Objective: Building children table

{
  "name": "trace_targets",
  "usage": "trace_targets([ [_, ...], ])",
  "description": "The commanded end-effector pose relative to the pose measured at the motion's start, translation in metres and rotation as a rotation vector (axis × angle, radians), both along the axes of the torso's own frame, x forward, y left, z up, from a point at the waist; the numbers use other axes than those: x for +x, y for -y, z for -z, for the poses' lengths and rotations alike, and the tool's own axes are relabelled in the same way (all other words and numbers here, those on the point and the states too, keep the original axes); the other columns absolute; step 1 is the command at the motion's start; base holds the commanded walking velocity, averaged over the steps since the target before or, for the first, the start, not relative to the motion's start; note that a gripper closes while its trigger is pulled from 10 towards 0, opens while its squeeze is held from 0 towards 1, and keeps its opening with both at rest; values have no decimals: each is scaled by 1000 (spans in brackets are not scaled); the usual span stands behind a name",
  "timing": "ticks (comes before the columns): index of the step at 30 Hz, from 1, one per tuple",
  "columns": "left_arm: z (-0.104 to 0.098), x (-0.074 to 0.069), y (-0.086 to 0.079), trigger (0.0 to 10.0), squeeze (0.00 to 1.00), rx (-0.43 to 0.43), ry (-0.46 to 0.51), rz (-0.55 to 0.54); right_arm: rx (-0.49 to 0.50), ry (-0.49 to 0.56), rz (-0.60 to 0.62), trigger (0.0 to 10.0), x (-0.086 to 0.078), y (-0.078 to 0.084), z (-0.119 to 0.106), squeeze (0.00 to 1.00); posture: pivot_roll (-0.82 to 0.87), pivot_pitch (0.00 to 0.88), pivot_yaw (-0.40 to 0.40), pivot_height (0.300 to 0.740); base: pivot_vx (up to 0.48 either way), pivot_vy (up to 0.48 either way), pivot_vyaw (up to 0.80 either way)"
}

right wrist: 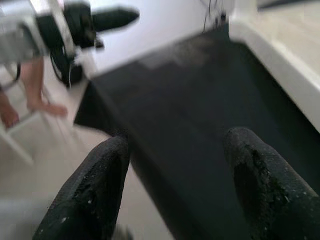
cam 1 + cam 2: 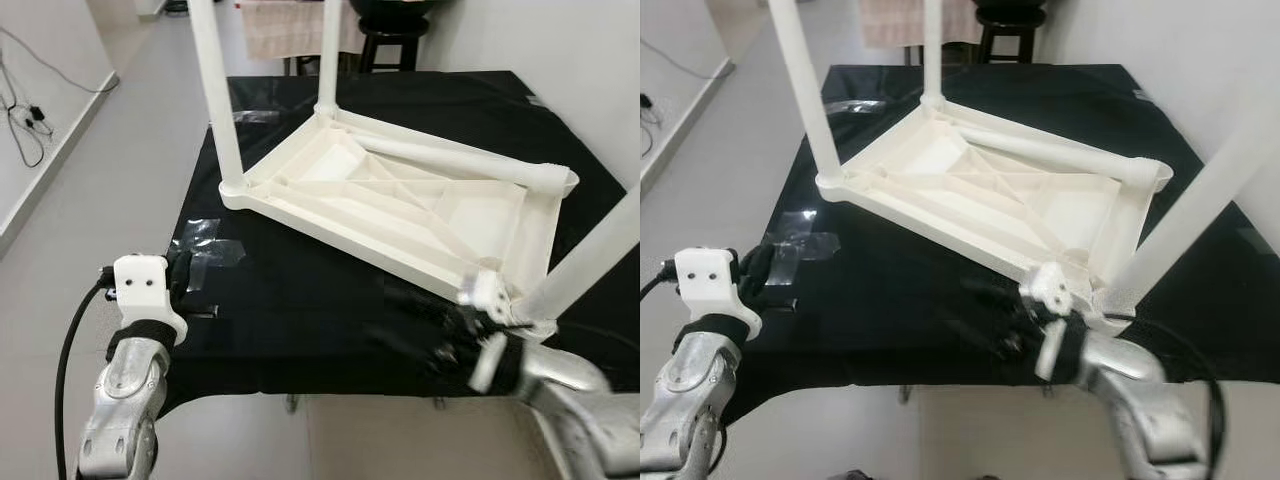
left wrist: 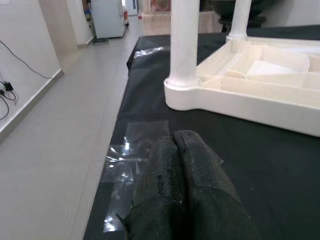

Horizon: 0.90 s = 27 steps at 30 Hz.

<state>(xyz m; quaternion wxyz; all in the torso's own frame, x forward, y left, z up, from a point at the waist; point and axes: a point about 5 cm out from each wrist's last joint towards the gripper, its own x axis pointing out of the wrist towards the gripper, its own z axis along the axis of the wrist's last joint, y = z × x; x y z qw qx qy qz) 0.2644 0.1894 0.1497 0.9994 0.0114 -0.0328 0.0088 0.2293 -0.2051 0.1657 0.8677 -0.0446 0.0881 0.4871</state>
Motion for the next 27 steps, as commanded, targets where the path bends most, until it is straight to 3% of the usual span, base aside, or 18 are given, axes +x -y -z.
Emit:
trace_targets([
  [1, 2, 0, 1, 10000, 0, 8, -7, 17, -32, -10, -26, 10000, -6, 7, -7, 0, -40, 111, 2, 740, 0, 0, 0],
  [3, 2, 1, 3, 10000, 0, 10, -5, 33, -120, -55, -49, 10000, -17, 27, -14, 0, -42, 111, 3, 740, 0, 0, 0],
  [5, 2, 1, 3, 10000, 0, 11, -5, 37, -157, -67, -59, 10000, -20, 32, -15, 0, -44, 110, 3, 740, 0, 0, 0],
  [8, 2, 1, 3, 10000, 0, 11, -3, 43, -309, -112, -88, 10000, -31, 47, -17, 0, -47, 110, 1, 740, 0, 0, 0],
  [11, 2, 1, 3, 10000, 0, 11, -2, 45, -351, -124, -87, 10000, -33, 51, -17, 0, -47, 110, 1, 740, 0, 0, 0],
  [13, 2, 2, 4, 10000, 0, 10, -2, 49, -468, -150, -40, 10000, -31, 65, -18, 0, -46, 109, 1, 740, 0, 0, 0],
  [16, 2, 2, 5, 10000, 0, 10, -2, 52, -513, -163, -12, 10000, -29, 72, -18, 0, -46, 109, 1, 740, 0, 0, 0],
  [20, 3, 2, 6, 10000, 0, 1, -3, 65, -749, -197, 107, 10000, -22, 100, -26, 0, -47, 106, -2, 740, 0, 0, 0],
  [27, 3, 2, 8, 10000, 0, 2, -4, 74, -902, -147, 271, 10000, -8, 124, -43, 0, -47, 103, -5, 740, 0, 0, 0],
])
